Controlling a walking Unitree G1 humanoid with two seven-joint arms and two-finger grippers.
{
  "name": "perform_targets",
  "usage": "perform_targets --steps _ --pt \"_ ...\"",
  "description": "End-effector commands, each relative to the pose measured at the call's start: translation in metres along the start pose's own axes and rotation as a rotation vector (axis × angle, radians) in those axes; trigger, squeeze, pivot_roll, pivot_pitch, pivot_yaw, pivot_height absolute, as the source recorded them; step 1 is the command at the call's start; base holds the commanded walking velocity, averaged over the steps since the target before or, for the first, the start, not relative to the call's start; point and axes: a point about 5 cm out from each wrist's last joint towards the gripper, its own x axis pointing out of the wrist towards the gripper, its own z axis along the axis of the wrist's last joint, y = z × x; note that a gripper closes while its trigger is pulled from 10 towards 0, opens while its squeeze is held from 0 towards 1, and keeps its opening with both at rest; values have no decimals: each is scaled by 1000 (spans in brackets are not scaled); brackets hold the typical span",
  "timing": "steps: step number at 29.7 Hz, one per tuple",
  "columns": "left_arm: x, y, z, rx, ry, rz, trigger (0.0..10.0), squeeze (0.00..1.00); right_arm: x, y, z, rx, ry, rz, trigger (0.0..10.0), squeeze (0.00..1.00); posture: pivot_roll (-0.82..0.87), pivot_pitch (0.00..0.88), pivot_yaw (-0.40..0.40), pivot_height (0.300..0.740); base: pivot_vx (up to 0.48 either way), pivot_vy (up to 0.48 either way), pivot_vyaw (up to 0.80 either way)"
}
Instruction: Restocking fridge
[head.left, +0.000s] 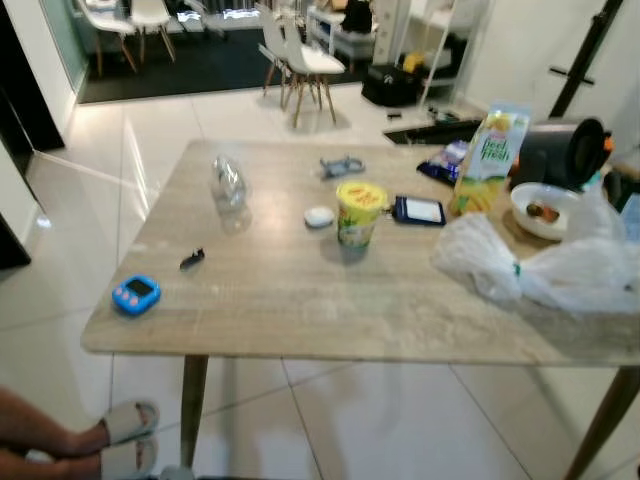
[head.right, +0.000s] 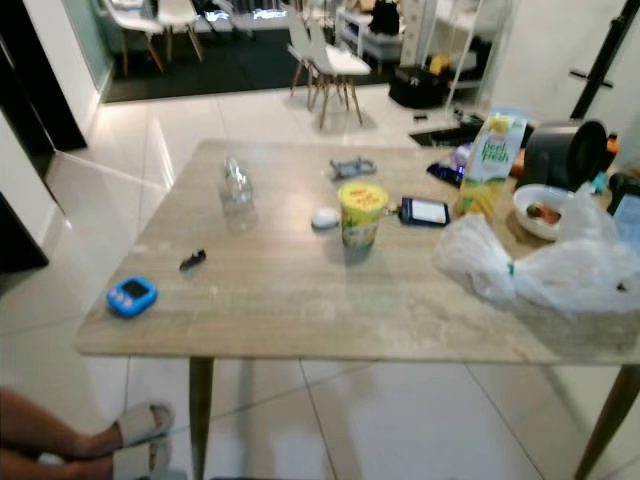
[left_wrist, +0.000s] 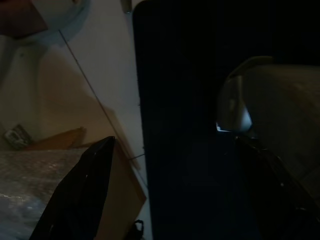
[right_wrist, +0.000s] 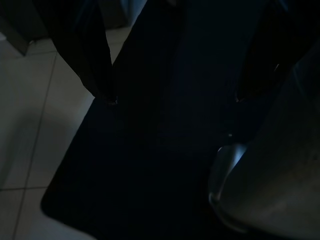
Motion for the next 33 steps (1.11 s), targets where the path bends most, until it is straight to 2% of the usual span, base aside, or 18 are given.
perform_targets --steps 1,20,33 --pt "0 -2 -3 15 15 -5 10000 0 -1 0 -10 19 28 4 10000 0 59 0 -7 740 0 0 0" --pt "0 -3 -1 -10 3 -16 10000 0 -1 1 -9 20 25 7 10000 0 61 0 -10 740 0 0 0" --pt "0 -3 -1 -5 5 -15 10000 0 -1 1 -9 23 25 7 10000 0 61 0 -8 740 0 -450 0"
